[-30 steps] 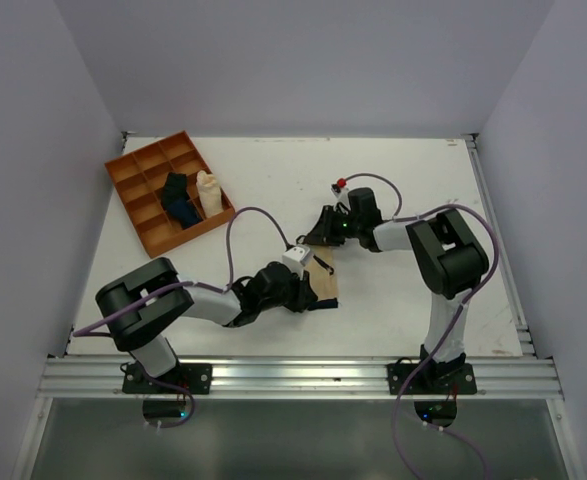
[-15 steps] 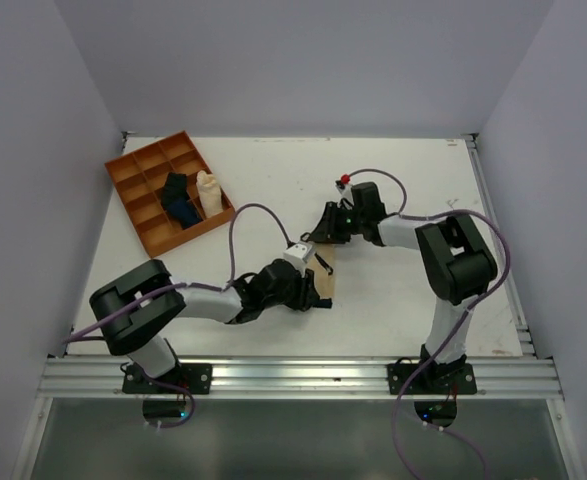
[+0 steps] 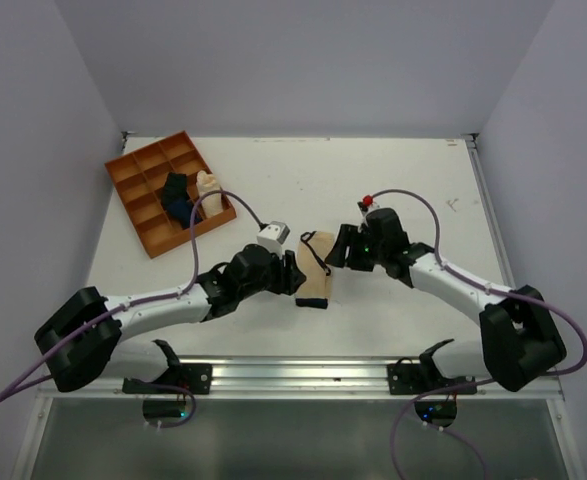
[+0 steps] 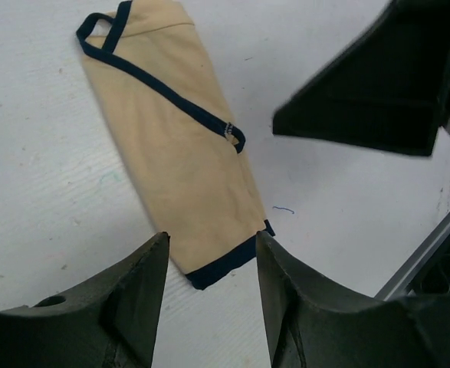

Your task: Roll the underwear

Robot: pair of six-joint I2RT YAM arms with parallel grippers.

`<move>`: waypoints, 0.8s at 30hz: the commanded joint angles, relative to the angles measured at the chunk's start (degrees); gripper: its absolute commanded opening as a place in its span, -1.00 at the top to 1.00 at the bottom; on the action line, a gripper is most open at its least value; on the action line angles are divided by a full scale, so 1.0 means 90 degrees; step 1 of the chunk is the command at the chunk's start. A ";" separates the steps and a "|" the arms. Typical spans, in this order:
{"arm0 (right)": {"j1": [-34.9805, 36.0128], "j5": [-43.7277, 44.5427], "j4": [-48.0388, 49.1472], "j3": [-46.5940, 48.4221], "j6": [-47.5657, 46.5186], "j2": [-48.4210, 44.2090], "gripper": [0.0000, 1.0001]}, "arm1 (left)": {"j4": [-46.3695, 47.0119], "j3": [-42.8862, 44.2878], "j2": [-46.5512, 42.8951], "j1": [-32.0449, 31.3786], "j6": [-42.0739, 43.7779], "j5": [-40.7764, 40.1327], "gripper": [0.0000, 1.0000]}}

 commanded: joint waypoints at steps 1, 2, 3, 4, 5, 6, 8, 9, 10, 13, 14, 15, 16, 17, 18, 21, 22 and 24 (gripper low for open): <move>0.0517 0.0869 -0.0340 -0.0546 0.0582 -0.0489 -0.24 | -0.0005 -0.0310 -0.0065 0.0482 -0.0251 0.0709 -0.08; 0.0617 0.0957 -0.0320 -0.0635 0.0786 -0.0616 -0.27 | 0.0160 -0.0398 -0.0065 0.0580 -0.0280 0.1020 -0.10; 0.0714 0.1083 -0.0320 -0.0771 0.0875 -0.0656 -0.28 | 0.0239 -0.0524 -0.0065 0.0716 -0.0358 0.1110 -0.12; 0.0889 0.1143 -0.0291 -0.0840 0.0963 -0.0695 -0.29 | 0.0356 -0.0574 -0.0036 0.0747 -0.0388 0.1188 -0.16; 0.0968 0.1201 -0.0242 -0.0908 0.1157 -0.0734 -0.30 | 0.0386 -0.0584 0.0003 0.0776 -0.0417 0.1315 -0.16; 0.1027 0.1260 -0.0213 -0.1015 0.1227 -0.0744 -0.31 | 0.0425 -0.0594 0.0042 0.0786 -0.0446 0.1355 -0.17; 0.1145 0.1387 -0.0135 -0.1113 0.1470 -0.0725 -0.32 | 0.0688 -0.0681 0.0179 0.0786 -0.0524 0.1481 -0.16; 0.1203 0.1426 -0.0057 -0.1191 0.1539 -0.0696 -0.32 | 0.0805 -0.0759 0.0228 0.0786 -0.0602 0.1511 -0.16; 0.1242 0.1436 0.0021 -0.1250 0.1617 -0.0676 -0.32 | 0.0912 -0.0789 0.0364 0.0786 -0.0603 0.1540 -0.14; 0.1388 0.1446 0.0226 -0.1300 0.1803 -0.0598 -0.32 | 0.1343 -0.0858 0.0511 0.0776 -0.0564 0.1795 -0.08; 0.1428 0.1543 0.0256 -0.1290 0.1891 -0.0569 -0.32 | 0.1314 -0.0848 0.0531 0.0766 -0.0554 0.1737 -0.07; 0.1448 0.1563 0.0353 -0.1290 0.1930 -0.0539 -0.32 | 0.1256 -0.0829 0.0560 0.0766 -0.0535 0.1668 -0.06; 0.1506 0.1554 0.0431 -0.1290 0.1969 -0.0452 -0.31 | 0.1120 -0.0780 0.0599 0.0766 -0.0515 0.1581 -0.05; 0.1526 0.1534 0.0500 -0.1290 0.2057 -0.0422 -0.30 | 0.1080 -0.0780 0.0599 0.0766 -0.0496 0.1473 -0.05; 0.1584 0.1534 0.0616 -0.1299 0.2106 -0.0374 -0.30 | 0.1060 -0.0780 0.0599 0.0766 -0.0486 0.1424 -0.05; 0.1779 0.1738 0.0618 -0.1241 0.2262 -0.0178 -0.29 | 0.1002 -0.0751 0.0628 0.0766 -0.0466 0.1346 -0.04; 0.1828 0.1797 0.0598 -0.1212 0.2301 -0.0062 -0.29 | 0.1011 -0.0741 0.0687 0.0766 -0.0457 0.1365 -0.03; 0.1926 0.1924 0.0559 -0.1173 0.2409 0.0027 -0.29 | 0.1040 -0.0702 0.0745 0.0766 -0.0447 0.1414 -0.01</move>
